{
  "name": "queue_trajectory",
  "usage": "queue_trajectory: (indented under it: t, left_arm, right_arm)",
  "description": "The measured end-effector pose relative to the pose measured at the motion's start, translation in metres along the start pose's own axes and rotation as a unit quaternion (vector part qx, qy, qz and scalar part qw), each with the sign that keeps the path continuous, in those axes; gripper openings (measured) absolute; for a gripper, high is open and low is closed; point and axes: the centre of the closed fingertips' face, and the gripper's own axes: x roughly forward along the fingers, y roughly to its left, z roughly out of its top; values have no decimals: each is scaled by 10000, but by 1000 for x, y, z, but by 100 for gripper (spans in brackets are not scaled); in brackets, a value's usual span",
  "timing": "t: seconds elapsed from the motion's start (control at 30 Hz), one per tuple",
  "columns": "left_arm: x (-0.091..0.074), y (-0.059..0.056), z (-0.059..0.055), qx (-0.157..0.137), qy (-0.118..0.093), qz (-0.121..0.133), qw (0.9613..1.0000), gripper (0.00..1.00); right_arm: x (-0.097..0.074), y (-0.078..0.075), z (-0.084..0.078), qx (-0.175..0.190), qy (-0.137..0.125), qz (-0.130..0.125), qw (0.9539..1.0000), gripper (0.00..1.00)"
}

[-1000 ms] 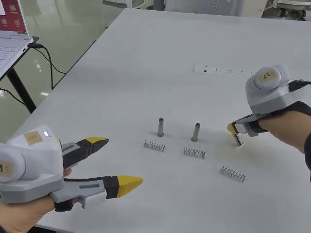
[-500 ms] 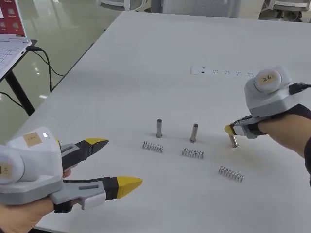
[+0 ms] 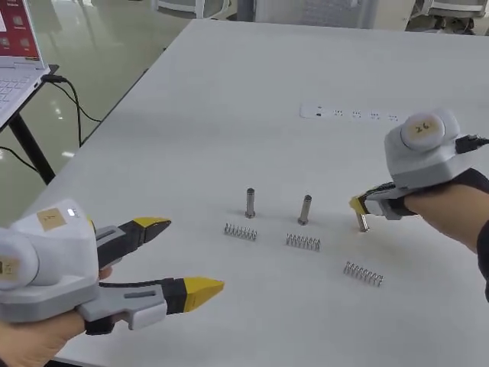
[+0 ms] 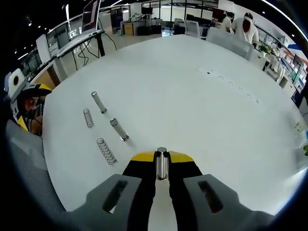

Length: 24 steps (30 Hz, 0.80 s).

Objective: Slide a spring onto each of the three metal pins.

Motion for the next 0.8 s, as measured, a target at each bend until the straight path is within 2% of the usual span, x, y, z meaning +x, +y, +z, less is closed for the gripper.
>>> queue_trajectory:
  t: [0.8]
  left_arm:
    - [2, -4, 2, 20, 10, -29, 10000, 71]
  right_arm:
    - [-7, 1, 0, -16, -316, 2, 9995, 10]
